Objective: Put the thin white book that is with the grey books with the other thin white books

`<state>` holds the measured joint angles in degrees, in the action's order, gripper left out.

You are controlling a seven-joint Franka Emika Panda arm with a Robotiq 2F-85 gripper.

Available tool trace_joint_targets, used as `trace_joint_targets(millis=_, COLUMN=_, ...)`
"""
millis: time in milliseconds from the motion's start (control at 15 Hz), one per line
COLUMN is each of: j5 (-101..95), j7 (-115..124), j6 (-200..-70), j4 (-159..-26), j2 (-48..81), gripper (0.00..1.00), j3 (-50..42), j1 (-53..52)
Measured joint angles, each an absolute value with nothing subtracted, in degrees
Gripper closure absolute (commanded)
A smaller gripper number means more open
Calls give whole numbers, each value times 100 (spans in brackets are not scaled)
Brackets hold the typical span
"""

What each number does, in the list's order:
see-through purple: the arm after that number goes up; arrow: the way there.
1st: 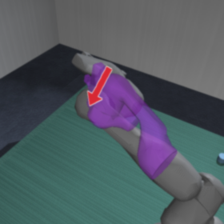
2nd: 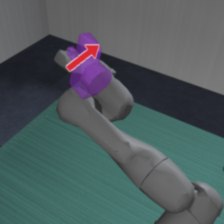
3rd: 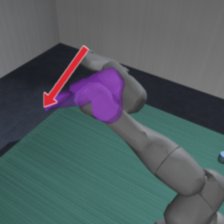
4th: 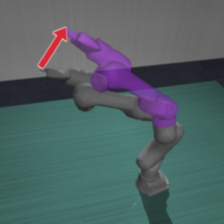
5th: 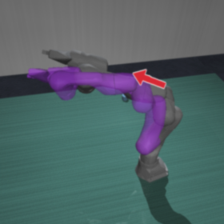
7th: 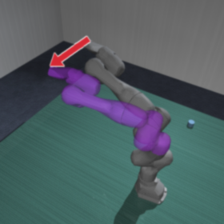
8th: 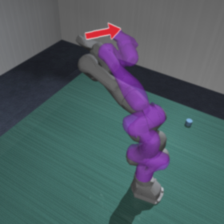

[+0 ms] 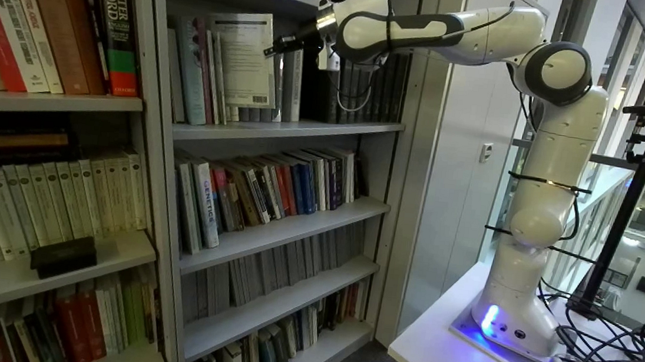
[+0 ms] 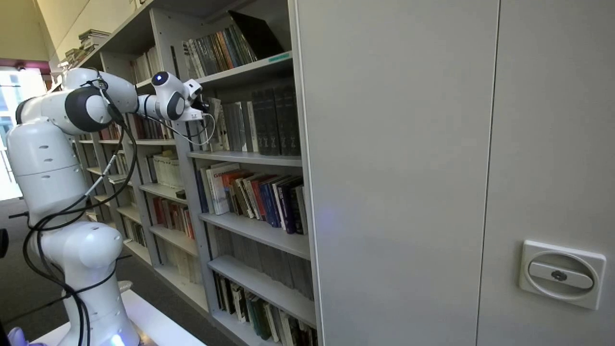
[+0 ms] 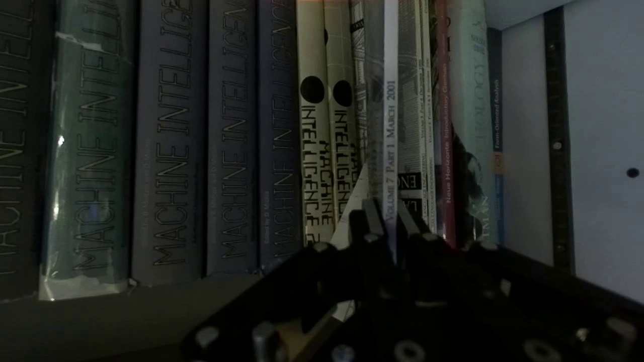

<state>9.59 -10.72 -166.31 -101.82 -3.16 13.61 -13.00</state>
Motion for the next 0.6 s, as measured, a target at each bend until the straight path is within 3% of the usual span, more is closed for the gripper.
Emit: trace_joint_targets(millis=600, j5=1772, j7=-3092, j6=-16634, j4=-10934, j2=-1005, gripper=98, j3=1228, j1=-1368)
